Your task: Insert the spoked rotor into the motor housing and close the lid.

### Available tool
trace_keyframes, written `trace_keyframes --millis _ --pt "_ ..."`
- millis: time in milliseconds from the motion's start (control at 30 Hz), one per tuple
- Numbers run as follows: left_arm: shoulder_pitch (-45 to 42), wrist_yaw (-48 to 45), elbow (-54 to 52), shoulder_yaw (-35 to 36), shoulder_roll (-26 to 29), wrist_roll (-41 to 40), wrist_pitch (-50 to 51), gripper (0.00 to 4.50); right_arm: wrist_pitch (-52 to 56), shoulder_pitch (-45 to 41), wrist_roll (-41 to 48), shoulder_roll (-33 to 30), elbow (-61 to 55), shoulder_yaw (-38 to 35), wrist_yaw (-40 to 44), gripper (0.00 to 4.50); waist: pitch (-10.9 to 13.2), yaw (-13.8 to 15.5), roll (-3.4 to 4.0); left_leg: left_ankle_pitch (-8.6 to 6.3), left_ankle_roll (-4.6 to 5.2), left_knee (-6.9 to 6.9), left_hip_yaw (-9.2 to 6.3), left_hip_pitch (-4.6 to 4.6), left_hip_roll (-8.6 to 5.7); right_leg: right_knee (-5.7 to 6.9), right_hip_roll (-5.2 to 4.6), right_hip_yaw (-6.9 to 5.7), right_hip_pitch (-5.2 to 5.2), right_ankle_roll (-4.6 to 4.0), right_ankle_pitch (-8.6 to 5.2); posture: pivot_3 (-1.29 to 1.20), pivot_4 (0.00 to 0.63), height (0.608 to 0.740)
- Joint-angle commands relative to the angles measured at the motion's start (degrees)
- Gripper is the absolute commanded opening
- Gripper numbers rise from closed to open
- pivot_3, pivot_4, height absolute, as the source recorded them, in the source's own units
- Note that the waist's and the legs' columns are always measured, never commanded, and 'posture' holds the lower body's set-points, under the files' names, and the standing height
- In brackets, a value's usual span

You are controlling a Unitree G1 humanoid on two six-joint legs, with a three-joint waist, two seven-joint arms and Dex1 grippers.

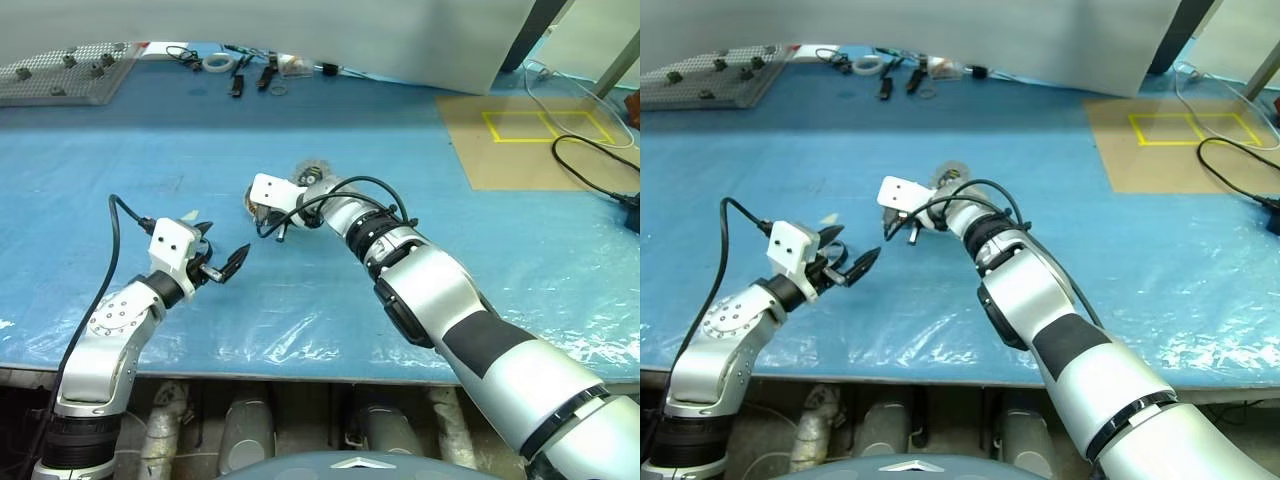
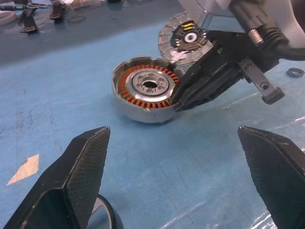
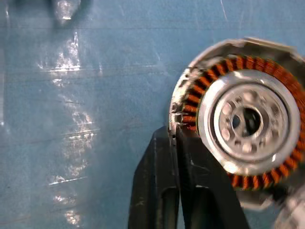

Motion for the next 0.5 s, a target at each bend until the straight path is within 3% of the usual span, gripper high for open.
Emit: trace_keyframes --millis 33,233,500 --pt "-1.07 0.35 0.03 0.38 0.16 0.57 -1.44 4.50 -0.29 -0.67 -0.82 0.00 -0.43 0.81 1.45 0.04 0.00 0.04 0.00 0.00 0.00 0.00 0.00 0.00 -0.01 0.00 0.00 0.00 0.02 0.00 0.00 0.00 0.150 0.740" --pt "-2.04 0.06 1.42 0.50 0.37 0.63 -2.07 4.50 -1.40 -2.49 -1.00 -0.10 -0.73 1.52 5.99 0.04 0.00 0.00 0.00 0.00 0.02 0.02 0.00 0.00 -0.01 -0.01 0.00 0.01 0.01 0.00 0.00 0.00 0.150 0.740" --pt "-3.88 -0.59 4.03 0.00 0.24 1.06 -3.27 4.50 -8.66 -3.19 -2.46 -1.41 -1.68 5.47 22.49 0.04 0.00 -0.06 0.00 -0.08 0.23 0.01 0.00 -0.04 0.01 -0.02 0.00 0.00 -0.01 0.00 0.00 0.00 0.150 0.740"
